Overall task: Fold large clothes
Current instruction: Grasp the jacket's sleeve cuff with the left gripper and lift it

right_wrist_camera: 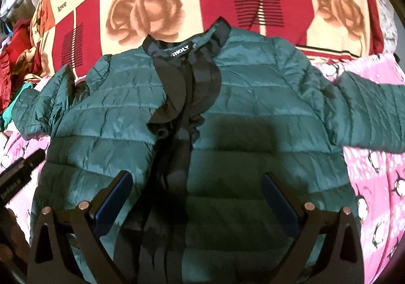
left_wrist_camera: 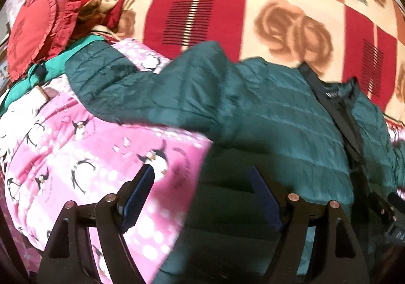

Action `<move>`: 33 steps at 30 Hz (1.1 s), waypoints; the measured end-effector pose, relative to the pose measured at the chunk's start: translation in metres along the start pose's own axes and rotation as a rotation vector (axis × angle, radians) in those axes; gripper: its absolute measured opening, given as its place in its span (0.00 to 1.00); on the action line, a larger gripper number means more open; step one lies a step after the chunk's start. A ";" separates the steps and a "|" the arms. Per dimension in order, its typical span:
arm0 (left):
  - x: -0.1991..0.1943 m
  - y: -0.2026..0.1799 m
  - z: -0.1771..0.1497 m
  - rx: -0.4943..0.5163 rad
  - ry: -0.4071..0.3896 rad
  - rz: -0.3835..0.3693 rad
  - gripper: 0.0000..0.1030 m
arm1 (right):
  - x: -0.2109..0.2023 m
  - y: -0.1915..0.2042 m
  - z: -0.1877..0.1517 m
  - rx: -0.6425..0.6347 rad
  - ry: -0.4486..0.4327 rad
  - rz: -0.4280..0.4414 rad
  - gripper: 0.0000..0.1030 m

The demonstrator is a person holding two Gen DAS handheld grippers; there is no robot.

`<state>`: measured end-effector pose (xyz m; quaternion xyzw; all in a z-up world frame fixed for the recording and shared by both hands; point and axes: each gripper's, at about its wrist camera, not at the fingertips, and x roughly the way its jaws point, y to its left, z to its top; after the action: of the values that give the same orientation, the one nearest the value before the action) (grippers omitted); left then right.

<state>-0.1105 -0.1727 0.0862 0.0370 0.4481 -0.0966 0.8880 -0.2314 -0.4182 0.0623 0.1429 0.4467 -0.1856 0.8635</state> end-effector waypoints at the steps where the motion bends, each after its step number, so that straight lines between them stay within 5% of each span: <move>1: 0.001 0.008 0.005 -0.018 -0.002 0.008 0.51 | 0.001 0.001 0.001 0.001 0.005 0.004 1.00; 20: 0.083 0.216 0.119 -0.446 -0.107 0.300 0.50 | 0.006 0.018 -0.006 -0.041 0.070 0.050 1.00; 27: 0.125 0.255 0.135 -0.580 -0.086 0.224 0.19 | 0.013 0.027 -0.014 -0.075 0.096 0.041 1.00; 30: 0.128 0.249 0.138 -0.545 -0.096 0.188 0.00 | 0.015 0.028 -0.016 -0.076 0.103 0.032 1.00; 33: 0.115 0.239 0.140 -0.515 -0.118 0.193 0.00 | 0.014 0.027 -0.015 -0.074 0.103 0.032 1.00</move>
<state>0.1152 0.0240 0.0721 -0.1529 0.3999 0.1034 0.8978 -0.2226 -0.3901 0.0444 0.1273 0.4950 -0.1472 0.8468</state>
